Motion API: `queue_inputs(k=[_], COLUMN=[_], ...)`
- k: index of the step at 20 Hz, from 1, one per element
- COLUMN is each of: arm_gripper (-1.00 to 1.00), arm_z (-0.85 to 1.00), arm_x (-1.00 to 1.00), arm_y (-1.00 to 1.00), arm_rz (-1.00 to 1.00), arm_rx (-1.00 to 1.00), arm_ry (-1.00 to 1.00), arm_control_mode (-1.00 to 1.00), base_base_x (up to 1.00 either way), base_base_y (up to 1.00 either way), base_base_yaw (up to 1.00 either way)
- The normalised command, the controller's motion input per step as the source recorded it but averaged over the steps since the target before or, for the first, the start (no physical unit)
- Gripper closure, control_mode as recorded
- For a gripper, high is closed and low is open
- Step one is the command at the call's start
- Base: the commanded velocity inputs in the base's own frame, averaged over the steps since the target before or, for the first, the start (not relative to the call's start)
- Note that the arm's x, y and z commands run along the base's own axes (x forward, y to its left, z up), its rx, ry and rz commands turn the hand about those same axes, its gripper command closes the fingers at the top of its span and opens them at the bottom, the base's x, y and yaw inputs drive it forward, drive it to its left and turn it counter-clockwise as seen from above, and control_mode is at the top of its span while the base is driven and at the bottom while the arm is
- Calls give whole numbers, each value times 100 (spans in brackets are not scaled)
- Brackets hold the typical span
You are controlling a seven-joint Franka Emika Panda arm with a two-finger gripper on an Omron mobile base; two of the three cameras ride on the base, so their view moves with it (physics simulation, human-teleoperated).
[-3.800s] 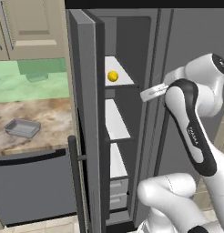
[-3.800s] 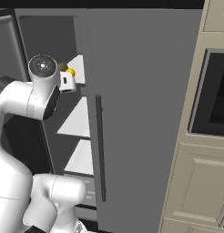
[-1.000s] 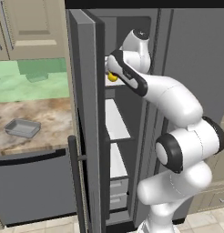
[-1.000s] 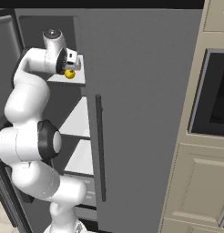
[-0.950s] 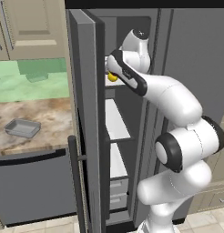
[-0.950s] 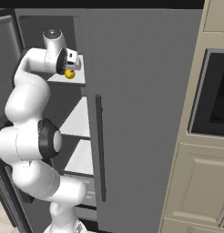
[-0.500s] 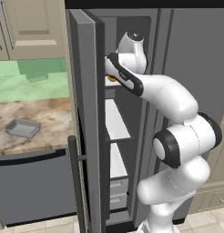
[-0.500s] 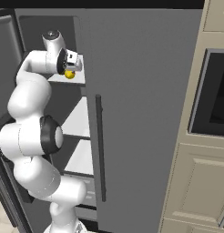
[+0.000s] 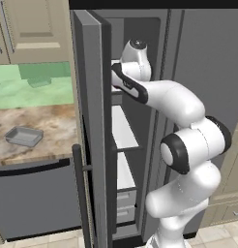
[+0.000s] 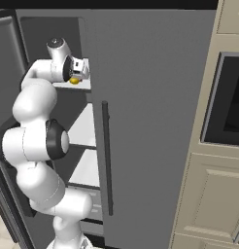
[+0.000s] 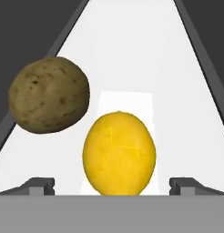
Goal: Take the lemon and potato out of the freezer and place them in the tupperware container on the counter. Then put the tupperware containing the vegetables back in the freezer.
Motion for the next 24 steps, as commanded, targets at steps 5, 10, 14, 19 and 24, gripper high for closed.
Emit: queue_inputs(k=[5,10,14,19,24], arm_gripper=[-100,-100,-100,100,100], arm_z=[-17,-7,-4,-5,0], arm_x=[21,14,11,0,0], arm_y=[0,0,0,0,0], arm_rz=[-3,-1,0,0,0], arm_rx=[0,0,0,0,0], arm_ry=[0,0,0,0,0], arm_control_mode=[-100,-100,-100,-100,-100], base_base_x=[0,0,0,0,0], base_base_y=[0,0,0,0,0], base_base_yaw=[0,0,0,0,0])
